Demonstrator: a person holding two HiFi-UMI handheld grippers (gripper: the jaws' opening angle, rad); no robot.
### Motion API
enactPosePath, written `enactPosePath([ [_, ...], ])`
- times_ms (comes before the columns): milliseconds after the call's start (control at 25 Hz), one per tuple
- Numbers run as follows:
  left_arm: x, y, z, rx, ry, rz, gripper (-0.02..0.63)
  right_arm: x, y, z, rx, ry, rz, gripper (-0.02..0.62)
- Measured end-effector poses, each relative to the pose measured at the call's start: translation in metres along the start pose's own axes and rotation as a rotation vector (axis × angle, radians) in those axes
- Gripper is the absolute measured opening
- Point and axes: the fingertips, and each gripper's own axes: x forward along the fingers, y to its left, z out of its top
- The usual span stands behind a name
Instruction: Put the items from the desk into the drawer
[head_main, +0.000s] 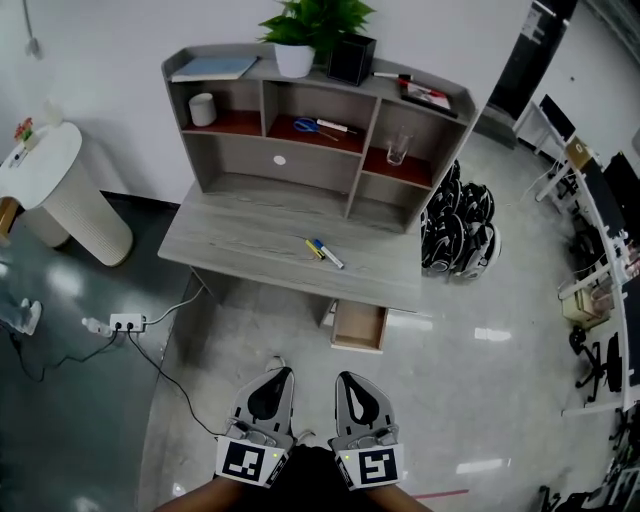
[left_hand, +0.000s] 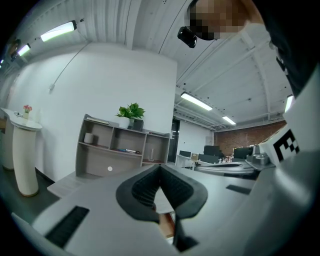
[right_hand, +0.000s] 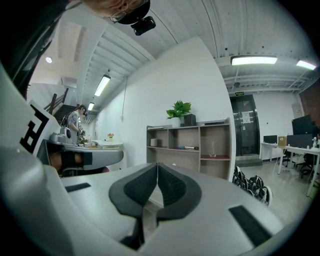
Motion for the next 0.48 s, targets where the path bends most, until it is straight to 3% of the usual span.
enactPosePath([
  [280, 0.072, 0.04, -0.004, -0.029, 0.031, -0.066, 0.012, 0.081, -0.019, 0.004, -0.033, 0.027, -0.004, 0.018],
  [480, 0.108, 0.075, 0.009, -0.027, 0.021, -0.06, 0.012, 0.124, -0.038, 0.009, -0.067, 0.081, -0.026, 0.018],
])
